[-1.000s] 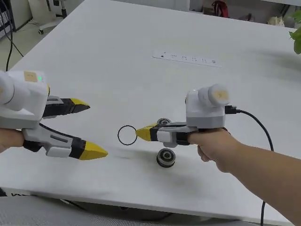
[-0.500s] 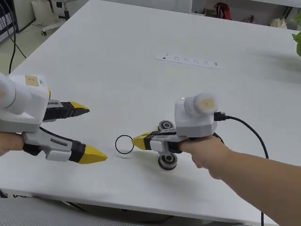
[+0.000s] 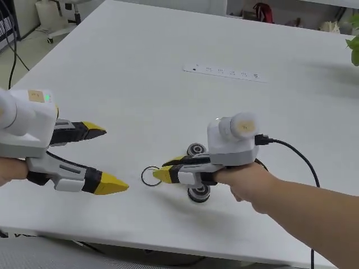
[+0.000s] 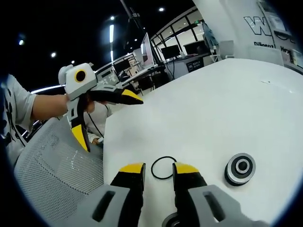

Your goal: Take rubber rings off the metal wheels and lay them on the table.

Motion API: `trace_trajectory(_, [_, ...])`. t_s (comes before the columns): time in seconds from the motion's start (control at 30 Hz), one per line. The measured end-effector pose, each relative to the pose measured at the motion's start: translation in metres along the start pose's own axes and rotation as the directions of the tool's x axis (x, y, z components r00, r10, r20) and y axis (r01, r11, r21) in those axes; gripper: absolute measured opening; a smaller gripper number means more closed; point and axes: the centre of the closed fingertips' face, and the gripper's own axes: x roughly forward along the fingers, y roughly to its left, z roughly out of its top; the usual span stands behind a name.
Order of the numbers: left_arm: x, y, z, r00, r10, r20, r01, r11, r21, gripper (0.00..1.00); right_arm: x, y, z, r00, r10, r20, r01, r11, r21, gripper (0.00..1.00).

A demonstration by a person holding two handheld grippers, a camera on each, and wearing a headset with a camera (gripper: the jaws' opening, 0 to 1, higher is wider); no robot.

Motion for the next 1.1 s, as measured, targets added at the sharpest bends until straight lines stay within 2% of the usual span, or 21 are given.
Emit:
trace_trajectory(0.17, [0.001,-0.001,0.0,1.0,-0.003,-0.005,0.003,1.0,0.002,0.85,-0.003,-0.002,0.005,0.9998,-0.007,0.018,0.007,1.0,-0.008,0.3])
trace_trajectory(0.53, [0.004,0.0,0.004,0.9999,-0.007,-0.009,0.007,1.0,0.013,0.85,-0.012,0.003,0.014,0.9988,0.006,0.049,-0.004,0.999,-0.033,0.39])
trace_trajectory(0.77, [0.008,-0.001,0.009,0.9998,-0.016,-0.007,0.016,1.0,0.019,0.85,-0.019,0.007,0.021,0.9967,0.02,0.078,-0.017,0.999,-0.034,0.41])
trace_trajectory(1.1, [0.017,-0.003,0.018,0.9993,-0.037,-0.007,0.038,0.998,0.04,0.85,-0.038,0.001,0.023,0.9939,0.006,0.11,-0.004,1.0,-0.025,0.42])
